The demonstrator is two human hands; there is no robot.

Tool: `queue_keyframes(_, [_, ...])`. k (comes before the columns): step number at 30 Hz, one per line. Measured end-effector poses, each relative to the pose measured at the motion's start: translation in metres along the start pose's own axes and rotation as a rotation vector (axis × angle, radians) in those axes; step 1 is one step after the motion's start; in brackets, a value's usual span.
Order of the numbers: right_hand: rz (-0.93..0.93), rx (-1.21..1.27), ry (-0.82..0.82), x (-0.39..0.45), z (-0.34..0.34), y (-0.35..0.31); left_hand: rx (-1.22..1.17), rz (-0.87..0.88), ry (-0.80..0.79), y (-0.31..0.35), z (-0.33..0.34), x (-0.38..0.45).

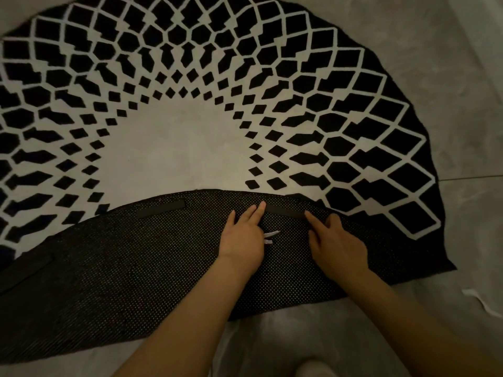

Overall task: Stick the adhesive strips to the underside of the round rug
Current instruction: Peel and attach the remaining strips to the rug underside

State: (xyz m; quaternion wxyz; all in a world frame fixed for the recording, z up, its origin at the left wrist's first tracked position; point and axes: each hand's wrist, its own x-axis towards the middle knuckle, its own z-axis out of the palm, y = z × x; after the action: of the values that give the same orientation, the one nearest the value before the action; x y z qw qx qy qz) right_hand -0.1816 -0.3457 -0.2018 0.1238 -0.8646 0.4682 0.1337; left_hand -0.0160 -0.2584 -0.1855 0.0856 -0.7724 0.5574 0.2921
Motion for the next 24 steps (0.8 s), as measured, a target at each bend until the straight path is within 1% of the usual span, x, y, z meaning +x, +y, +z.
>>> queue_keyframes(3, [-0.095, -0.07, 0.005, 0.003, 0.004, 0.004, -0.053, 0.038, 0.013, -0.005, 0.001, -0.002])
queue_keyframes(4, [-0.133, -0.067, 0.026, 0.004, 0.007, 0.005, -0.133, 0.051, 0.054, -0.007, 0.003, -0.004])
queue_keyframes(5, [-0.168, -0.067, 0.062, 0.004, 0.008, 0.005, -0.245, 0.052, 0.128, -0.01, 0.005, -0.007])
queue_keyframes(6, [-0.187, -0.074, 0.095, 0.004, 0.009, 0.006, -0.391, 0.015, 0.247, -0.012, 0.008, -0.011])
queue_keyframes(8, [-0.156, -0.093, 0.037, 0.004, 0.008, 0.007, -0.652, -0.168, 0.493, -0.02, 0.009, -0.022])
queue_keyframes(9, [-0.129, -0.099, -0.006, 0.004, 0.008, 0.008, -0.749, -0.264, 0.576, -0.025, 0.009, -0.026])
queue_keyframes(10, [-0.108, -0.1, -0.037, 0.005, 0.007, 0.01, -0.79, -0.334, 0.617, -0.03, 0.009, -0.028])
queue_keyframes(12, [-0.107, -0.045, -0.055, 0.006, 0.003, 0.012, -0.716, -0.381, 0.604, -0.045, 0.01, -0.028])
queue_keyframes(14, [-0.145, 0.107, -0.064, 0.008, 0.002, 0.019, -0.563, -0.393, 0.575, -0.065, 0.005, -0.025])
queue_keyframes(16, [-0.161, 0.245, -0.047, 0.009, -0.002, 0.03, -0.441, -0.436, 0.585, -0.089, -0.003, -0.023])
queue_keyframes(17, [-0.133, 0.272, -0.012, 0.01, -0.004, 0.037, -0.399, -0.47, 0.59, -0.102, -0.006, -0.022])
queue_keyframes(18, [-0.066, 0.28, 0.024, 0.011, -0.007, 0.044, -0.369, -0.5, 0.577, -0.116, -0.008, -0.022])
queue_keyframes(21, [0.161, 0.243, 0.07, 0.016, -0.009, 0.06, -0.301, -0.5, 0.422, -0.15, -0.002, -0.024])
queue_keyframes(23, [0.198, 0.199, 0.052, 0.018, -0.007, 0.062, -0.276, -0.484, 0.347, -0.165, 0.003, -0.027])
queue_keyframes(24, [0.203, 0.188, 0.053, 0.018, -0.007, 0.061, -0.267, -0.475, 0.338, -0.17, 0.004, -0.027])
